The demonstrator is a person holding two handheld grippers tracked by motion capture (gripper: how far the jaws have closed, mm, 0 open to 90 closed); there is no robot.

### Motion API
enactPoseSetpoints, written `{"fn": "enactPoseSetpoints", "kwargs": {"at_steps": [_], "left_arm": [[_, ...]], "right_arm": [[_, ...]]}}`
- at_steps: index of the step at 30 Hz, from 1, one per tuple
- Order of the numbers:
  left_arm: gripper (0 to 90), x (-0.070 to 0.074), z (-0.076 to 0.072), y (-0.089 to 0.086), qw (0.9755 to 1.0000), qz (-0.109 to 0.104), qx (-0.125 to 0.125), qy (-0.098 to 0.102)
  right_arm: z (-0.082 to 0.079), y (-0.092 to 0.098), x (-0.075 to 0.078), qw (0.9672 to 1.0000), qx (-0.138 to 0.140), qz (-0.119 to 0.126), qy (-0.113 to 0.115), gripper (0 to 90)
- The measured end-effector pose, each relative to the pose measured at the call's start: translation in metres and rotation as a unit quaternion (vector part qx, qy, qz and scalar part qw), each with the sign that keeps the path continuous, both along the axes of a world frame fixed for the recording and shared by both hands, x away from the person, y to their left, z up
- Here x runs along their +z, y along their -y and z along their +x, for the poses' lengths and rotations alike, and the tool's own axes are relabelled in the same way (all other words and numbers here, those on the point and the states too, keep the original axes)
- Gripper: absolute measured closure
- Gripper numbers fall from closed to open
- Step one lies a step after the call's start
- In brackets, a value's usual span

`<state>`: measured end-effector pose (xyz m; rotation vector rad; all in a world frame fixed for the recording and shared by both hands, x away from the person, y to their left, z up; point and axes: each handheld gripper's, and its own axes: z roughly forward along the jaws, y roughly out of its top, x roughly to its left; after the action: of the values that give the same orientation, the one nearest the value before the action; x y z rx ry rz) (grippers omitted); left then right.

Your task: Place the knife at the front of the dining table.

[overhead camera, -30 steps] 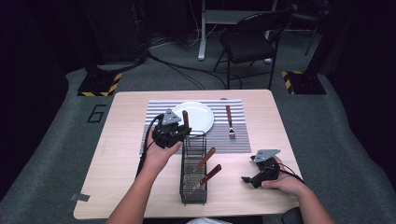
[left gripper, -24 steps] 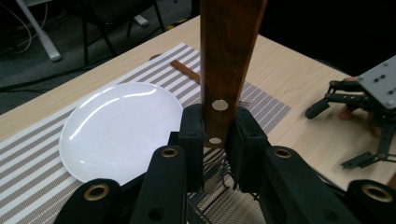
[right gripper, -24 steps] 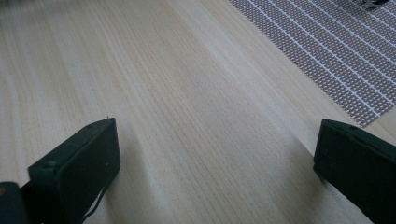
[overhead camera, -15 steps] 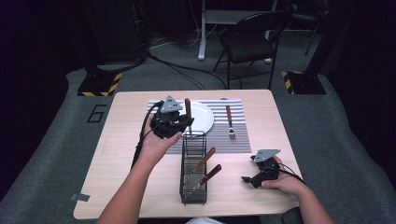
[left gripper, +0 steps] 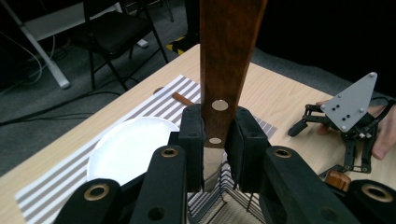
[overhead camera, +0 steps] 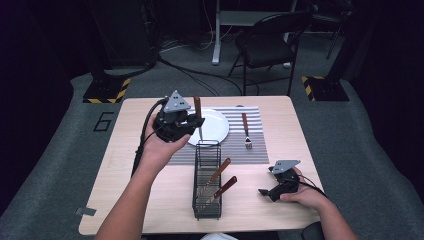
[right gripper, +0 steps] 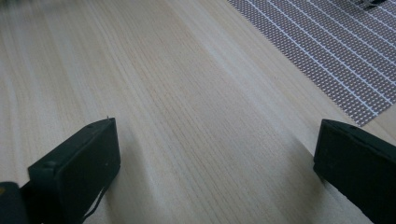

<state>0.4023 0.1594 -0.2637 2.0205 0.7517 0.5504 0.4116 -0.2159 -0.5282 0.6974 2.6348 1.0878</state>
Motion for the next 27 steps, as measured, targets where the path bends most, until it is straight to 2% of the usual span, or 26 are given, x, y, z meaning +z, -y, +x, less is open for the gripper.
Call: {"fn": "enactPoseSetpoints", "kwargs": {"at_steps": [8,9,11,12,13,20,22,27], "left_arm": [[76.9,0.009,0.003,-0.011,0.9999,-0.005,0.014,0.003],[76.9,0.011,0.005,-0.014,0.9999,-0.001,0.015,0.006],[76.9,0.012,0.008,-0.022,0.9995,-0.003,0.032,0.005],[76.9,0.012,0.008,-0.022,0.9995,-0.003,0.032,0.005],[76.9,0.013,0.01,-0.026,0.9993,0.004,0.036,0.01],[76.9,0.012,0.016,-0.047,0.9979,-0.009,0.062,0.015],[76.9,0.009,0.02,-0.058,0.9968,-0.014,0.078,0.01],[76.9,0.005,0.023,-0.069,0.9955,-0.018,0.093,0.006]], "right_arm": [[-0.001,0.0,0.0,1.0,-0.004,0.0,-0.005,0.0],[0.0,0.0,0.0,1.0,-0.002,0.001,0.0,0.0],[-0.001,0.0,0.0,1.0,-0.008,0.0,-0.005,0.0],[-0.001,0.0,0.0,1.0,-0.008,0.0,-0.005,0.0],[-0.001,0.0,0.0,1.0,-0.008,0.001,-0.002,0.0],[-0.001,0.0,0.0,1.0,-0.008,0.001,-0.002,0.0],[-0.001,0.0,0.0,1.0,-0.009,0.001,-0.002,0.0],[-0.001,0.0,0.0,0.9999,-0.01,0.001,-0.004,0.0]]}}
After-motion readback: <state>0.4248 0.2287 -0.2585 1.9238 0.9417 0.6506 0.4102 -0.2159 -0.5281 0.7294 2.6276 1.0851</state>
